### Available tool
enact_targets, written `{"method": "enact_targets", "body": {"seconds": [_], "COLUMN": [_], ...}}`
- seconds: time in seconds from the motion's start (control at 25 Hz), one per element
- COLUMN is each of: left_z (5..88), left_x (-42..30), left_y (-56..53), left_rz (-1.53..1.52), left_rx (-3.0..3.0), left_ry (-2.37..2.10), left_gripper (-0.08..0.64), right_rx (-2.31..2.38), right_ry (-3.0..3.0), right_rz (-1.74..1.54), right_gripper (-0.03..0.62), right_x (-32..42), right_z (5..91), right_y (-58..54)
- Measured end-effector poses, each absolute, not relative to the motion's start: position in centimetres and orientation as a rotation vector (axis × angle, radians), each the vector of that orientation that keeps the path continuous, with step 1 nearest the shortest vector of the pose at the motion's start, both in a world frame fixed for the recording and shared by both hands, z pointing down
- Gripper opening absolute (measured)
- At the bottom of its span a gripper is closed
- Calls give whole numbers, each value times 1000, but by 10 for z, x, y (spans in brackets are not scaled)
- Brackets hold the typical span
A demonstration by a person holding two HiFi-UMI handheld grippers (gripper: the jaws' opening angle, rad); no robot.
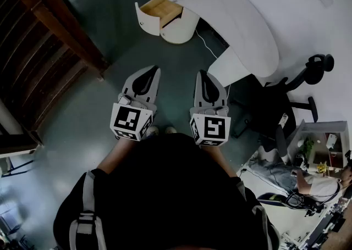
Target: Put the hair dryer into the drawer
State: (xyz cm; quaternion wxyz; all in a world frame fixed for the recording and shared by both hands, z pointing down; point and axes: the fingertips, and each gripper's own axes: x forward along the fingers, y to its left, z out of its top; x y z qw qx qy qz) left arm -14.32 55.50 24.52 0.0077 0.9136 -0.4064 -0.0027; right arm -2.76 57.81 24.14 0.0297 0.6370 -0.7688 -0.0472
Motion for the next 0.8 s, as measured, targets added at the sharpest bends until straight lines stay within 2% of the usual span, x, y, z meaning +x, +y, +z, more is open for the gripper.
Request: {"method": "enact_targets", "body": {"seconds": [0.8], "left_z": [248], "left_x": [-104], "left_y": [539], "left_rz": [-9], "left_rx": [2829], "left_ry": [-1346], "left_gripper": [8], "right_rx": [1901], "right_ry": [-2440], "right_rz": [-176], "right_gripper": [25], "right_x": [11], "right_z": [246], "right_y": [557]}}
